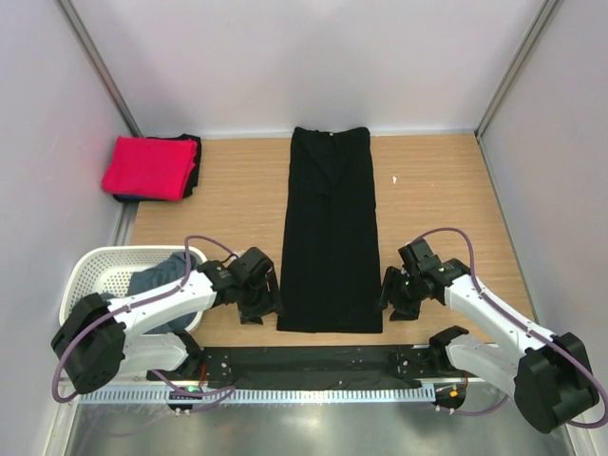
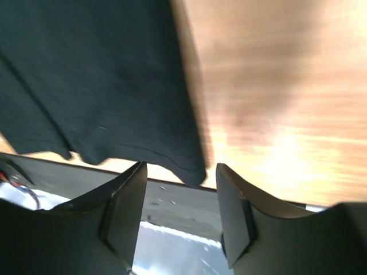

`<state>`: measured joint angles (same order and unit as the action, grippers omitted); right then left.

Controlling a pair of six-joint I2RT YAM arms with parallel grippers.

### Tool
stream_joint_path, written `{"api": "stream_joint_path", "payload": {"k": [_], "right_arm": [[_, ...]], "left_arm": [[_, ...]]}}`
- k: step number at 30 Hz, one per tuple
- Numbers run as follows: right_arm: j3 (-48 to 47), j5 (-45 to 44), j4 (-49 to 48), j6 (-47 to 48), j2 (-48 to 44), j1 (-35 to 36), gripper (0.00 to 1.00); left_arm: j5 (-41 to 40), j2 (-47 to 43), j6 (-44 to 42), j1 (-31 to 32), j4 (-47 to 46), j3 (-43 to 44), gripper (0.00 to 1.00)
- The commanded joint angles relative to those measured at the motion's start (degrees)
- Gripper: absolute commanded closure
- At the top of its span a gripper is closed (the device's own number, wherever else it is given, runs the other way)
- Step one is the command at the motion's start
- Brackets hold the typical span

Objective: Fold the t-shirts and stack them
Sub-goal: Fold the tshirt

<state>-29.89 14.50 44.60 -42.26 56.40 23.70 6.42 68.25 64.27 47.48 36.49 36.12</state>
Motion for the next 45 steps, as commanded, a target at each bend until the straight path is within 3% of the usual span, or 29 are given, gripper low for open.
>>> {"api": "stream_joint_path", "payload": {"k": [1,7,18,21,24,26,28,34,37,45], "right_arm": [[2.29,3.08,-0.83,-0.98,0.02,1.43,0.44],[5.19,3.60,-1.35,-0.19,-0.07,2.31,0.44],[5.63,3.34,-5.48,-0.10,4.67,4.51,0.63],[5.37,3.08,-5.84,-0.10,5.56,4.86,0.69],[5.02,2.90,-6.01,-0.37,5.91,4.86,0.74],[4.84,3.51,-5.93,-0.89,6.09,4.86,0.88],[4.40,4.13,-5.40,-1.24,5.83,4.86,0.99],[-1.83,4.39,0.83,-1.33,5.47,4.86,0.99],[-9.27,5.62,2.15,-1.68,8.01,4.95,0.99],[-30.21,2.29,7.34,1.56,23.28,3.55,0.99]], "left_arm": [[3.52,-1.10,1.12,-0.11,-6.16,-1.66,0.35],[4.66,1.79,2.00,-0.11,-9.85,-4.56,0.40],[5.01,5.67,2.09,-0.11,-11.88,-5.62,0.50],[5.27,6.19,2.09,-0.11,-11.88,-5.80,0.60],[4.92,6.98,2.35,-0.11,-11.71,-6.06,0.82],[5.01,8.04,2.35,-0.02,-11.44,-5.45,1.00],[5.80,8.83,2.09,-0.11,-11.01,-4.57,1.00],[5.45,6.99,0.07,-0.11,-3.54,3.42,1.00],[4.49,6.81,-1.42,-0.02,1.11,9.64,1.00],[0.35,14.45,-10.91,-5.37,13.77,28.38,1.00]]}}
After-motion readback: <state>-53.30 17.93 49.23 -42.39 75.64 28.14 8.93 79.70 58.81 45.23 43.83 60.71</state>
